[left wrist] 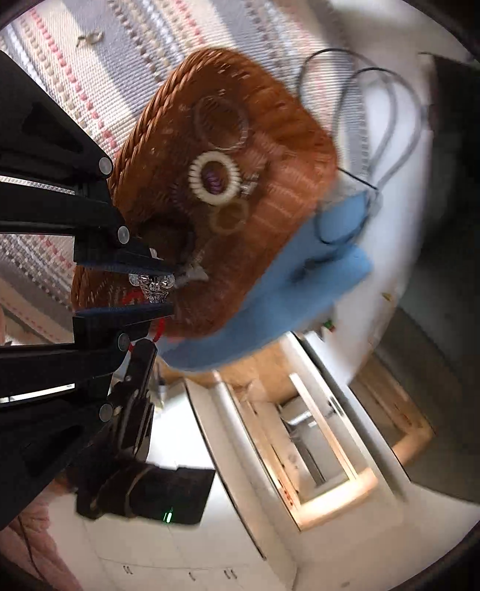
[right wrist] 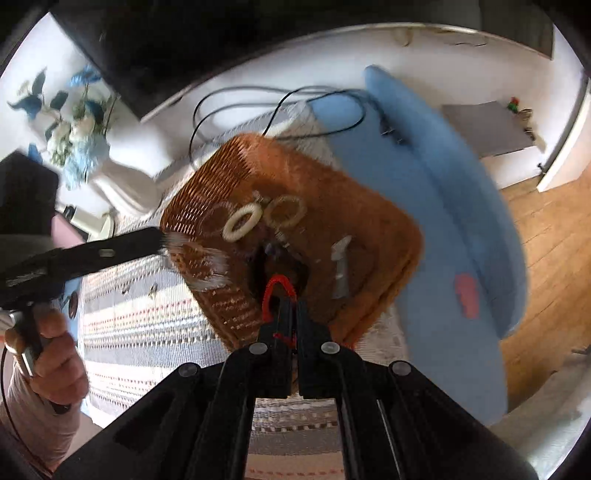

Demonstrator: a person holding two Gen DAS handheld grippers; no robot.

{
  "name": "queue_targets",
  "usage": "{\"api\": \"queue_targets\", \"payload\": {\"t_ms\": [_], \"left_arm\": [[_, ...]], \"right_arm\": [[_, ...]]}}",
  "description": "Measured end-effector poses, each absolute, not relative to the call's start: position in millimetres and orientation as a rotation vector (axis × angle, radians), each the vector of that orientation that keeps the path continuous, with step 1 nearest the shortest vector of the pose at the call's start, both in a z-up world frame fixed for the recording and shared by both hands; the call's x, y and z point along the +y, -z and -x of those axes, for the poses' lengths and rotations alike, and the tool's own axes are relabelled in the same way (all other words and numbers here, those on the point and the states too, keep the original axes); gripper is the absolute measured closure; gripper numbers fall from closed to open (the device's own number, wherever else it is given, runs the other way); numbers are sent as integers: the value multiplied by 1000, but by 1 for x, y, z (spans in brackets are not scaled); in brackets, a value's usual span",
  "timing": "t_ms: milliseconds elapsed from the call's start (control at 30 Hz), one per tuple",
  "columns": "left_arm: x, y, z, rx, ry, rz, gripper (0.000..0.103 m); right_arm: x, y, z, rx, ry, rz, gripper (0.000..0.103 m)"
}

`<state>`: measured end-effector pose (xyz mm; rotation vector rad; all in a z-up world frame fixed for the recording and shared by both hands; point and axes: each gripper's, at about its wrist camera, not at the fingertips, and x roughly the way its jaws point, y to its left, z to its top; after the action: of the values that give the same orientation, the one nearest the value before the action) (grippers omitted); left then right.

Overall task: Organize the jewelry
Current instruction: 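Carry the chain pieces and red cord into the wicker basket and open both tools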

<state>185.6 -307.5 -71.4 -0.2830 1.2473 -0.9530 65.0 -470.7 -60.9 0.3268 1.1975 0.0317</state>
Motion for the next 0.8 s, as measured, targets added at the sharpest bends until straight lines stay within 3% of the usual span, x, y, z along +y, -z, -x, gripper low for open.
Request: {"api": "queue_targets", "payload": {"t_ms": [200, 433, 467, 533, 600, 800], "left_arm": [[-317, 110, -197, 1322, 902, 244, 88], [-311, 106, -199, 1298, 855, 165, 85], [-307, 105, -199, 1302, 857, 172, 82], [-300, 104, -202, 1307, 843, 203, 58], [-288, 98, -204, 1286, 826, 238, 55], [-242, 81, -202, 1236, 775, 301, 55]], "right_arm": [[-459, 89, -77, 1283, -27, -305, 102], [-468, 99, -77, 1321, 0, -337, 97], [-468, 99, -77, 1321, 0, -337, 94], [-472, 96, -77, 1312, 10, -347, 84], [-477, 85, -77, 1273, 40, -343, 63], [-477, 70, -78, 1224, 64, -339, 62]]}}
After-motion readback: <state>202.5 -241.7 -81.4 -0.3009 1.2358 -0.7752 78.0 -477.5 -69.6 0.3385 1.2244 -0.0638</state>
